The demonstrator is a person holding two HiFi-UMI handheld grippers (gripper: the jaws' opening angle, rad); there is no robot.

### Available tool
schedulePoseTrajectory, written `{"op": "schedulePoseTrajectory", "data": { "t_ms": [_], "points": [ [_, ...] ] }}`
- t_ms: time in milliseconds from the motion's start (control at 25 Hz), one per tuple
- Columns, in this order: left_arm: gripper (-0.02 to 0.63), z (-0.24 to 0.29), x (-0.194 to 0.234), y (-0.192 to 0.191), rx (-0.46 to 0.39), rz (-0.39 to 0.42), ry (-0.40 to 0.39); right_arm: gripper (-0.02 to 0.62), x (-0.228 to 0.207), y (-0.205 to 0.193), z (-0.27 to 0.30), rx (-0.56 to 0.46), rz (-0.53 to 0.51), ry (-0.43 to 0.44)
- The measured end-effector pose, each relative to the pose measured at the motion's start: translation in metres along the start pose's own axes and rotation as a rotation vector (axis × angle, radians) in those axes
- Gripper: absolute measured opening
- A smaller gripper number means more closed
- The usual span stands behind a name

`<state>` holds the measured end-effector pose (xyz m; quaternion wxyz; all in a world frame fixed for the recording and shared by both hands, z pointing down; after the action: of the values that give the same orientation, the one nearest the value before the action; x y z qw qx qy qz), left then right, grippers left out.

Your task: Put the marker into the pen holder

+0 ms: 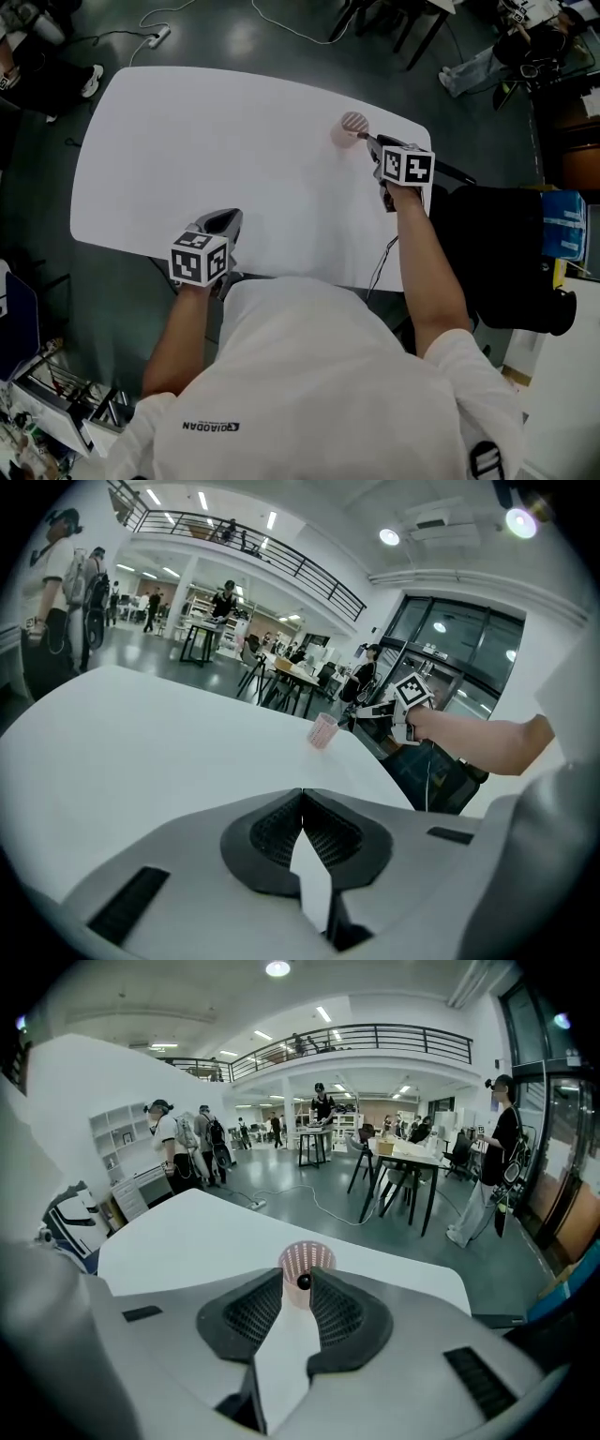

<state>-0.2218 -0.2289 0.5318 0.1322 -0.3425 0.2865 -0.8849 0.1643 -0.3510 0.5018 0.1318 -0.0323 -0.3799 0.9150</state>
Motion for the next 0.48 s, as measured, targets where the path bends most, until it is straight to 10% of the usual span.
{"op": "schedulePoseTrajectory", "data": {
  "t_ms": [480],
  "points": [
    [0.028,0.035,-0.012,0.032,0.127,0.170,-0.183,0.024,0.053,-0.036,-0.069,-0.167,0.104,-0.037]
  ]
}}
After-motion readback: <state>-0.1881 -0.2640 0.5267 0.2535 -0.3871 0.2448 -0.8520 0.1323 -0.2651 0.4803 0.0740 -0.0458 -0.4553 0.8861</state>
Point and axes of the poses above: the fingertips, and each gripper's own axes: z forward along the fingers, x to its left, y out of its top, the point moved 7 cm from there along -z, backward along the fingers, and after that the axes turned 7 degrees about -z, right-handed, at the moved point
